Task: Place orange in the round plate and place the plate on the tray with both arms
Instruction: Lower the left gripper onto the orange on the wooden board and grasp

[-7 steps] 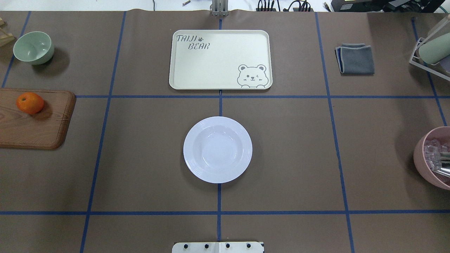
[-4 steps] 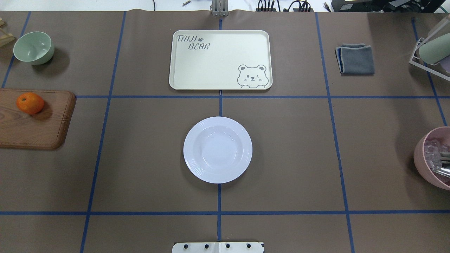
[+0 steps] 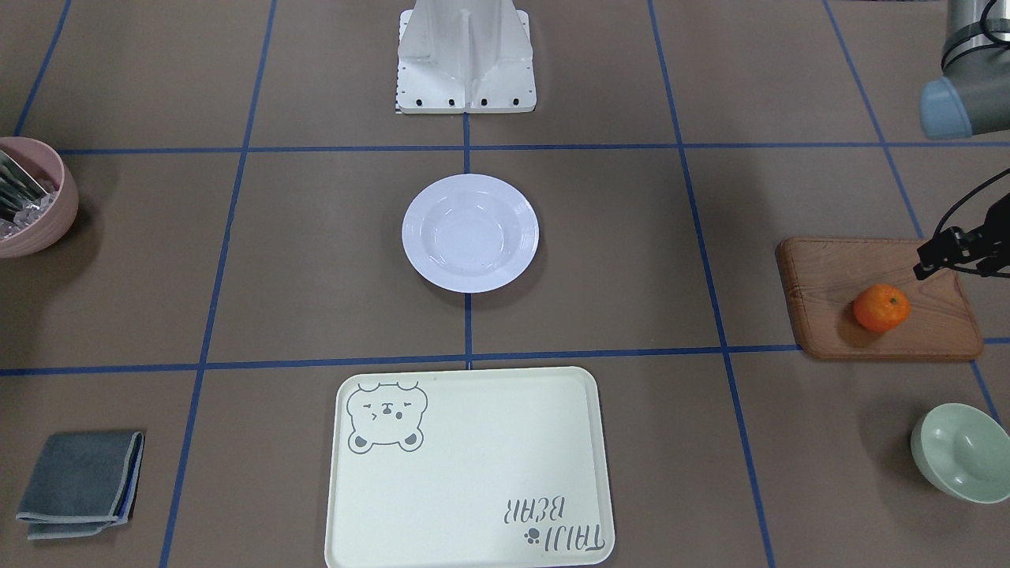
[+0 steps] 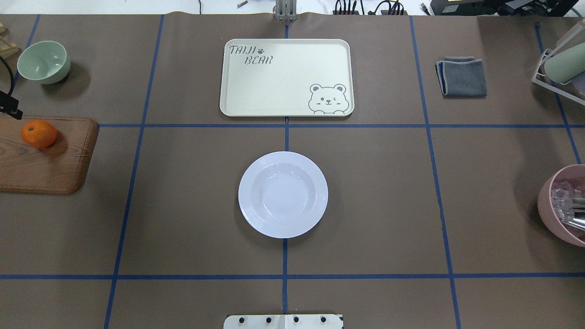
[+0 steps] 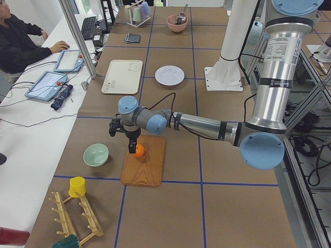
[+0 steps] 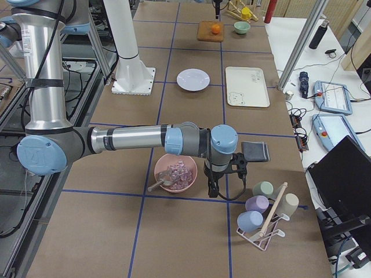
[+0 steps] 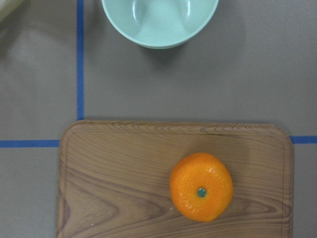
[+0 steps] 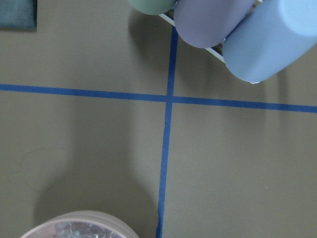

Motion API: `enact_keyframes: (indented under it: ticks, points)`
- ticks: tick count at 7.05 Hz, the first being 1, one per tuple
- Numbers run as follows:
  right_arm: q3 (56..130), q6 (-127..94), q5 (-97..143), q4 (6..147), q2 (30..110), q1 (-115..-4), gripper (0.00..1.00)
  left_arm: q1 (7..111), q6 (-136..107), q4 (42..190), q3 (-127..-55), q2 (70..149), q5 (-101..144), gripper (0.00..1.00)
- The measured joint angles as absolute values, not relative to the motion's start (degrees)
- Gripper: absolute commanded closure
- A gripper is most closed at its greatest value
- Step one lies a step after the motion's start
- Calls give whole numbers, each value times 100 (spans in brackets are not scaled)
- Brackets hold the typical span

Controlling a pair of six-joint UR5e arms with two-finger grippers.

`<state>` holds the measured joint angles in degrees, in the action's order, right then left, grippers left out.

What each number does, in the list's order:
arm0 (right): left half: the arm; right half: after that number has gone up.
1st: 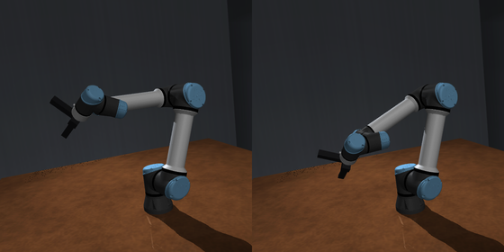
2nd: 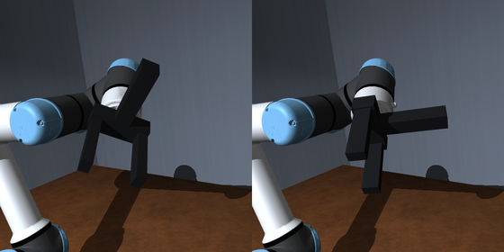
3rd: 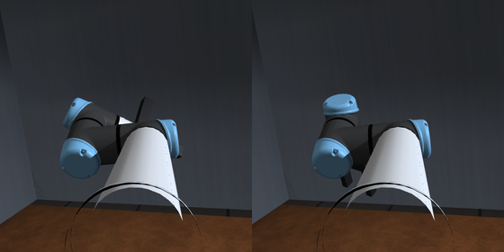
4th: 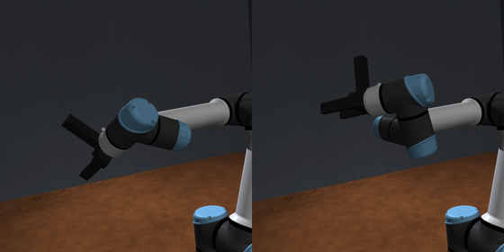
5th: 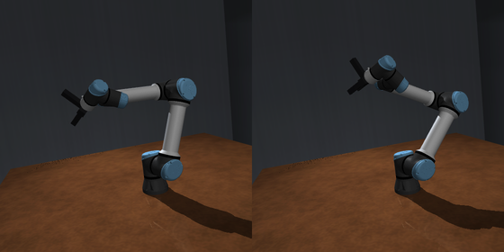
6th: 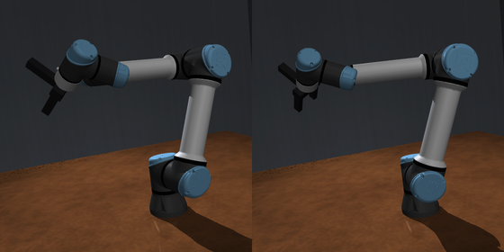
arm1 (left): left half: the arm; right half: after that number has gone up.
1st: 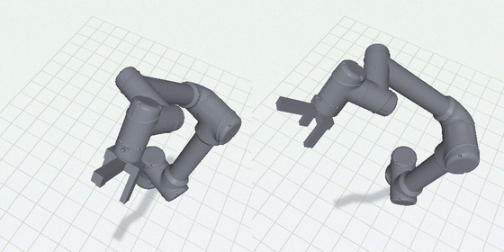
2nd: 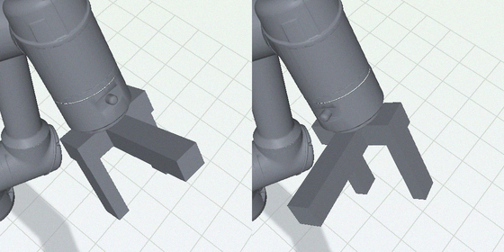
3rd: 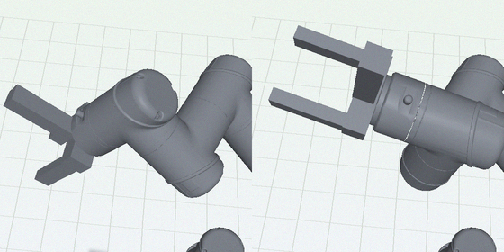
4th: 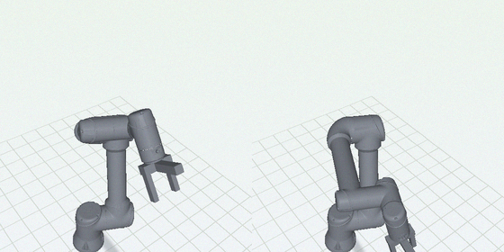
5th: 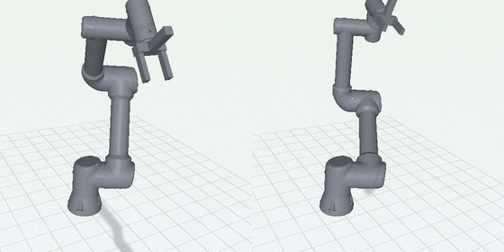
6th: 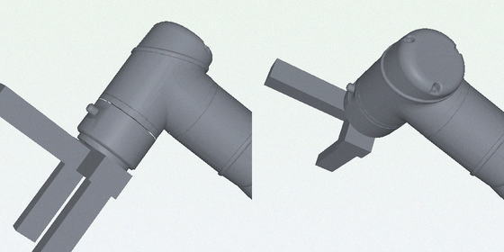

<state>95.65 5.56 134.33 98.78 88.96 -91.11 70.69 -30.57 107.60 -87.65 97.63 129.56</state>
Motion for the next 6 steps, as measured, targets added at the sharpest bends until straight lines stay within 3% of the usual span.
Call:
enact_keyframes:
  ticks: [2,6]
  points:
    - [9569,12,13453,9840,8880,-9107,0,6823,-3551,11330,-8269,9981,12941,2]
    - [9554,-234,13490,9843,8868,-9106,0,6516,-3676,11430,-8071,10049,12629,2]
